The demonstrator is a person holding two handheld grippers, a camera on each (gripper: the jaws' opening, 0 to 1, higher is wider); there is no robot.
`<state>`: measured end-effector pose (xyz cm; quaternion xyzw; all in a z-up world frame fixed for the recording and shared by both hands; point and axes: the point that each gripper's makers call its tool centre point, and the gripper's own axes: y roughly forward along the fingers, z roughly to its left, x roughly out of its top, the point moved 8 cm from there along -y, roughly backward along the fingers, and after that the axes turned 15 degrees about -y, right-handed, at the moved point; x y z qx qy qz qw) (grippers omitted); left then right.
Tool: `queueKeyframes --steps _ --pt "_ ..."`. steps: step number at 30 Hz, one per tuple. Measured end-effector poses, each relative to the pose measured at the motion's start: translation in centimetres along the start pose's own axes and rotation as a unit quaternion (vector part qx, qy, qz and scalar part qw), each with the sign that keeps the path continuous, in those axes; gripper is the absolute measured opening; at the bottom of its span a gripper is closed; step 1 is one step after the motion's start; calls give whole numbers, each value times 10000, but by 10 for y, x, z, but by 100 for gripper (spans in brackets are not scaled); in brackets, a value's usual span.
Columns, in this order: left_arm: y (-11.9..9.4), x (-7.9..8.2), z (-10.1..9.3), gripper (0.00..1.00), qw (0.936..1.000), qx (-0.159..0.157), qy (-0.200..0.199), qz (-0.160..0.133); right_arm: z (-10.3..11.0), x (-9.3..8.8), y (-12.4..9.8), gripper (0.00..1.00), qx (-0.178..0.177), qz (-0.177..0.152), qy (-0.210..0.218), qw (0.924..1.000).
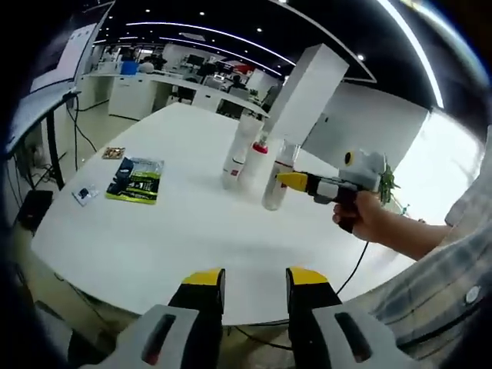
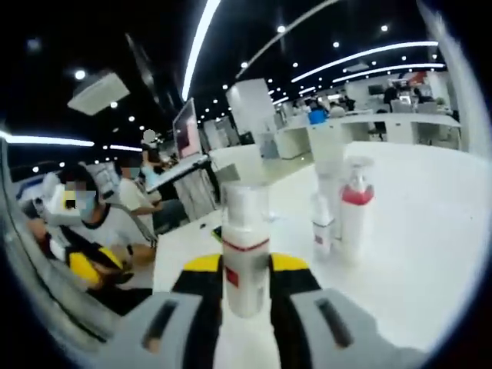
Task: Arrange the skincare products in the storage area until every visible bottle or jar stands upright without overlapping.
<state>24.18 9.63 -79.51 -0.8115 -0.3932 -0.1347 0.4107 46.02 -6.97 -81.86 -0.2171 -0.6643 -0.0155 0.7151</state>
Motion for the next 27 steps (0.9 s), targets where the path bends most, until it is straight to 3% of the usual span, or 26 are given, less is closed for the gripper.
queueKeyframes --steps 3,9,14,27 --pt "-5 3 1 32 9999 40 -107 -63 -7 -8 6 20 -104 133 -386 9991" --pt "-7 1 5 32 9999 124 -76 5 -25 -21 17 20 -389 97 -650 9971" --pt "-16 6 8 32 9998 184 -99 -59 -41 -26 26 20 -761 -120 -956 9924" --pt "-31 13 27 31 9986 396 -268 -236 -52 -43 54 20 -833 -150 -1149 9898"
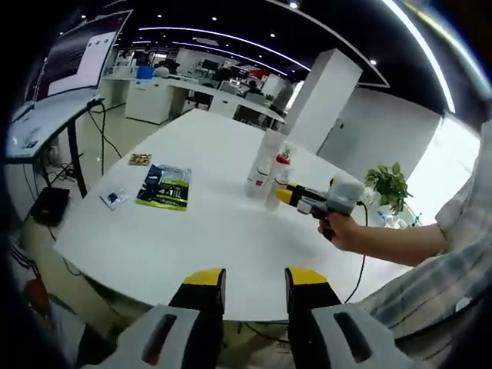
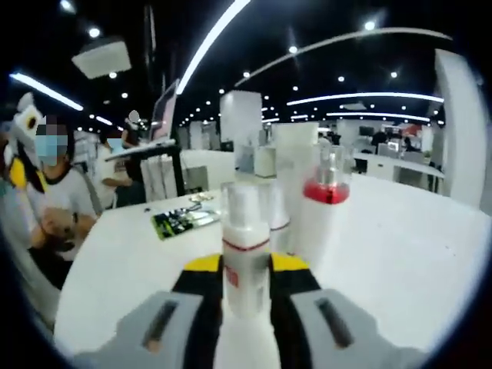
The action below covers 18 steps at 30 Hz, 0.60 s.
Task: Arrange the skincare products in the storage area until every visible bottle or jar stands upright without overlapping.
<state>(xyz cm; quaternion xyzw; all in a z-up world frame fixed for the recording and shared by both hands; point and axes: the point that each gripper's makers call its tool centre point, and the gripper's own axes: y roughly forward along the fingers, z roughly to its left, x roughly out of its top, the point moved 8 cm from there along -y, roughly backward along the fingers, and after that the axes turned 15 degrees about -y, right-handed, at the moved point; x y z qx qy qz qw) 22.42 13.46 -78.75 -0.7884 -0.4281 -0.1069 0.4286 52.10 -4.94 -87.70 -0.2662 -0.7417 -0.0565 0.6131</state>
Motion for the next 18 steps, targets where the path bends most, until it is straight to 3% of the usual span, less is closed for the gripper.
queueKeyframes --steps 8,18 --pt "-2 0 4 31 9999 64 -120 -79 2 -15 0 20 -152 -96 3 9998" --pt "1 -5 6 30 9997 74 -211 -16 7 -18 -2 20 -125 -296 72 9995"
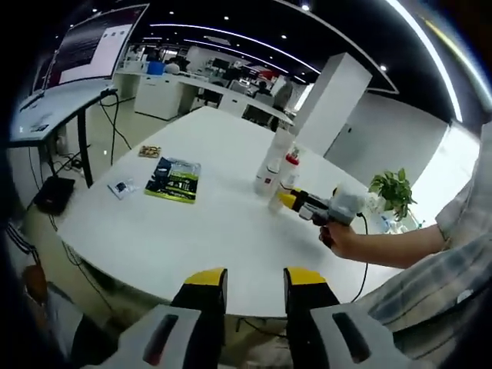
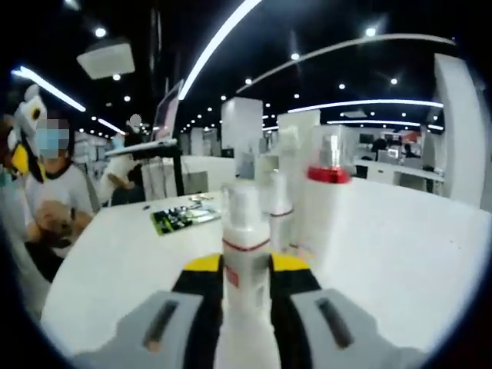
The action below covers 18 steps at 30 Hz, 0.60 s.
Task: Arrange the skincare products in the storage area until every visible bottle or jar stands upright without overlapping.
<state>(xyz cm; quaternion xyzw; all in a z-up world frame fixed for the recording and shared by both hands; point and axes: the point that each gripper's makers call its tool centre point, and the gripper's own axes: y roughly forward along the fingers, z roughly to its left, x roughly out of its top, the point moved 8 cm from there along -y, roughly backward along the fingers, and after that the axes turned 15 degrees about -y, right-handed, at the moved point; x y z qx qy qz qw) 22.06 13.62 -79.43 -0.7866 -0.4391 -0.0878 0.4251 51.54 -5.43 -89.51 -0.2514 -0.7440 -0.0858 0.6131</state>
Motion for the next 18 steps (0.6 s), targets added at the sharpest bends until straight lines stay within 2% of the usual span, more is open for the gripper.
queueKeyframes --steps 7,11,14,18 --pt "-1 3 -1 29 9999 -11 98 39 2 2 -4 20 -16 40 -147 9999" --pt "-2 2 -3 28 9998 5 175 73 4 4 -5 20 -138 105 -161 9997" --pt "-3 0 -4 28 9998 6 206 58 4 6 -5 20 -334 290 -348 9984" --pt "-6 -2 -5 28 9999 -48 159 14 0 5 -2 20 -448 316 -318 9980"
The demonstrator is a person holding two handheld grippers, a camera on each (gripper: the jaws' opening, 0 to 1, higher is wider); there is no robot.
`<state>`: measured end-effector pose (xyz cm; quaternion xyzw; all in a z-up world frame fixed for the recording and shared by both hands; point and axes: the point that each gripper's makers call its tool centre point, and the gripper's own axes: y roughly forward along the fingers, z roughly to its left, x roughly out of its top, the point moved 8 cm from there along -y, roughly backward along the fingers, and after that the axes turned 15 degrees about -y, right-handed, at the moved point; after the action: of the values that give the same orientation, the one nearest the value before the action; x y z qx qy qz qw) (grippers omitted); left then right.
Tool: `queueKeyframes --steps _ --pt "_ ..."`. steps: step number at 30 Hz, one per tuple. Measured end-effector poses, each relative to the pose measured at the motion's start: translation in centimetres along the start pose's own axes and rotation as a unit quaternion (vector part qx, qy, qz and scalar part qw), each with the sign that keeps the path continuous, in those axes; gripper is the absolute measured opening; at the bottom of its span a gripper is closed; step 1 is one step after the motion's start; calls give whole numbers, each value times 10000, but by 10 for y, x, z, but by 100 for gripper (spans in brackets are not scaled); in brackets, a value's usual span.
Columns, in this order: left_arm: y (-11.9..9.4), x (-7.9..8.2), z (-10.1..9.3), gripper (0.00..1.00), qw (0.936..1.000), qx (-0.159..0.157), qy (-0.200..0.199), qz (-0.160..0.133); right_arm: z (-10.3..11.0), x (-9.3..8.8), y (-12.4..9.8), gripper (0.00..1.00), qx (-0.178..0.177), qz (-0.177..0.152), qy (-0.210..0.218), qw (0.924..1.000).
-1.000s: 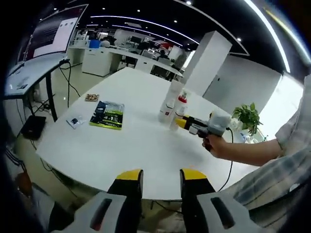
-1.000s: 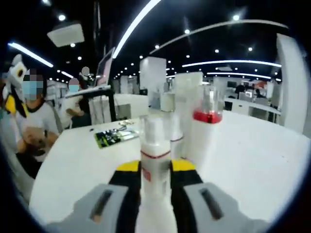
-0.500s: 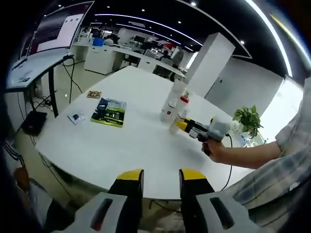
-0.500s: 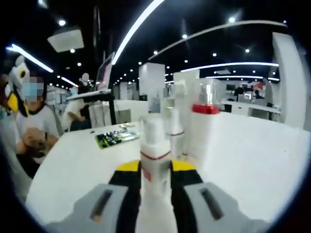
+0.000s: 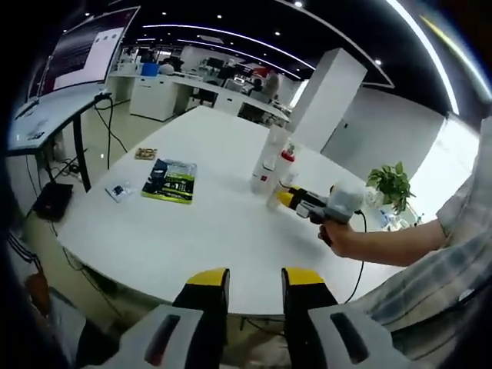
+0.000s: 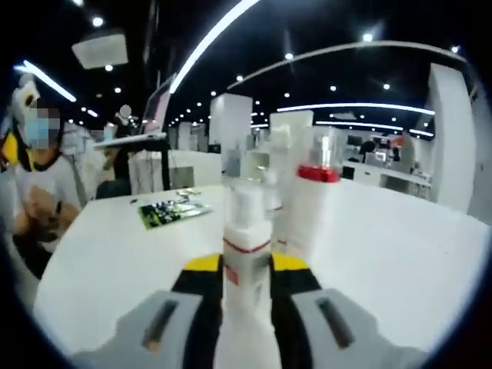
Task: Arrange the skincare products in the storage area until every visible bottle or jar stands upright without overlapping.
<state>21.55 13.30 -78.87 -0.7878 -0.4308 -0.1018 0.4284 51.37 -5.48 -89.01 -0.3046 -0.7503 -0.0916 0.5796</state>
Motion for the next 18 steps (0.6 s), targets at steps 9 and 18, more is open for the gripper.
queueKeyframes --steps 9,18 --pt "-7 -6 4 28 9999 52 -60 -65 -14 -3 4 21 -422 213 146 9988" --pt "-9 -10 5 28 9999 73 -106 -87 -14 -2 6 21 -398 212 338 9984"
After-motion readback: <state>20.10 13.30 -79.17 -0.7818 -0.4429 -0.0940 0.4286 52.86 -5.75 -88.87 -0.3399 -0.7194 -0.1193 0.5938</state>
